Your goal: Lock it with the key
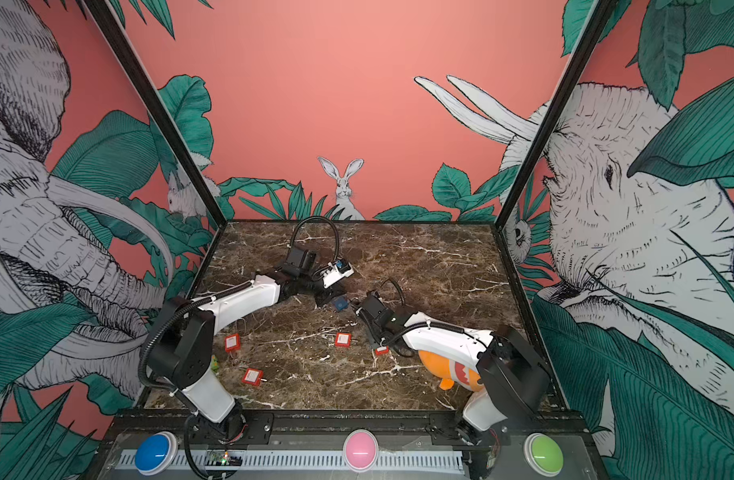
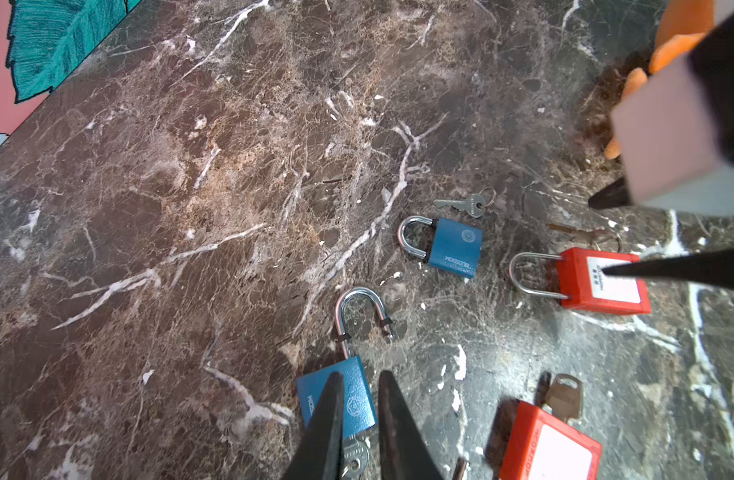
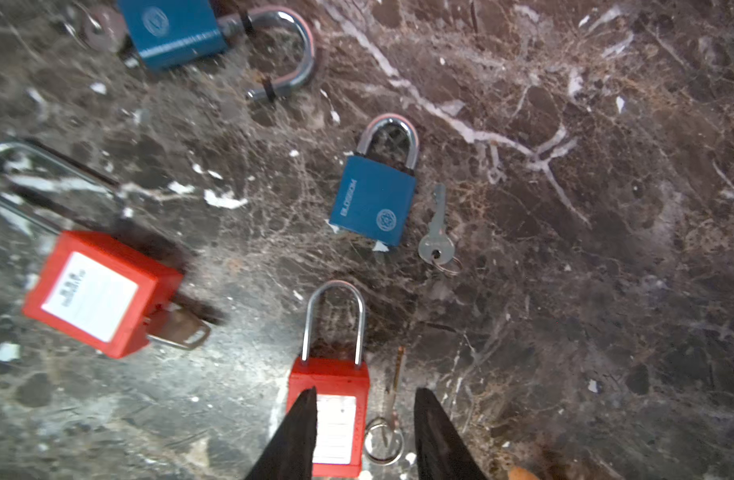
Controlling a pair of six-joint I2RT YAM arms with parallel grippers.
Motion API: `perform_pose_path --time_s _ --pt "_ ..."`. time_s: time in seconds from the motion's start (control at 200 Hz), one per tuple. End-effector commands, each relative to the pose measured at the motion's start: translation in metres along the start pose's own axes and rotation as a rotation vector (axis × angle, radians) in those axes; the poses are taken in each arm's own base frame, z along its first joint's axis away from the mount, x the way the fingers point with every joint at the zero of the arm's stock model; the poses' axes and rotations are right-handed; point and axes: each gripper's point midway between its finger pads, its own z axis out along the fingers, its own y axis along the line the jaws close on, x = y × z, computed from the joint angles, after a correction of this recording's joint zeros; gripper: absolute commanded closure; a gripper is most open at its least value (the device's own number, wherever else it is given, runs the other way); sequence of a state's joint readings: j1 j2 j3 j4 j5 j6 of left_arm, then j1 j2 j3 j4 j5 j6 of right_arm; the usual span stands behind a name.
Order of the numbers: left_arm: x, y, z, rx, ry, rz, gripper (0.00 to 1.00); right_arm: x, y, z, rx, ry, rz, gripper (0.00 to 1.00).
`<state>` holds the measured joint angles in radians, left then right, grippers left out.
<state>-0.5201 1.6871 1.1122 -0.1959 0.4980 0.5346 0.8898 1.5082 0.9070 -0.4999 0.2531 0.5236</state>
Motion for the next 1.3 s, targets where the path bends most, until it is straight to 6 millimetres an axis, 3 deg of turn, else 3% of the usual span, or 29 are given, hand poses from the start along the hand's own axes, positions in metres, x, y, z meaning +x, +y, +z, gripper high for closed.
perform_pose_path --time_s 0.0,0.205,0.385,0.735,0.85,1.036,1.296 --pt "-0.01 0.002 -0.004 0.007 -0.02 0.008 0.81 0.012 -0.018 0.004 0.065 0.048 -0.017 0.65" --pt "-0.011 0.004 -0.004 0.005 -0.019 0.006 0.82 0.022 -0.028 0.007 0.064 0.053 0.012 0.71" --pt "-0.014 0.006 -0.002 0.011 -0.024 -0.001 0.82 0.031 -0.024 0.015 0.045 0.09 -0.017 0.78" --pt "-0.018 0.008 -0.002 0.001 -0.035 -0.007 0.82 0.033 -0.032 0.014 0.064 0.086 -0.012 0.8" --pt "-0.019 0.01 -0.003 -0.008 -0.036 -0.013 0.82 0.016 -0.029 0.006 0.041 0.019 -0.02 0.71" --pt "-0.018 0.019 -0.013 -0.075 -0.06 -0.033 0.82 -0.019 0.001 -0.01 -0.106 -0.129 -0.17 0.57" --pt "-0.013 0.038 -0.033 -0.204 -0.094 -0.081 0.81 -0.06 0.033 -0.01 -0.186 -0.229 -0.368 0.48"
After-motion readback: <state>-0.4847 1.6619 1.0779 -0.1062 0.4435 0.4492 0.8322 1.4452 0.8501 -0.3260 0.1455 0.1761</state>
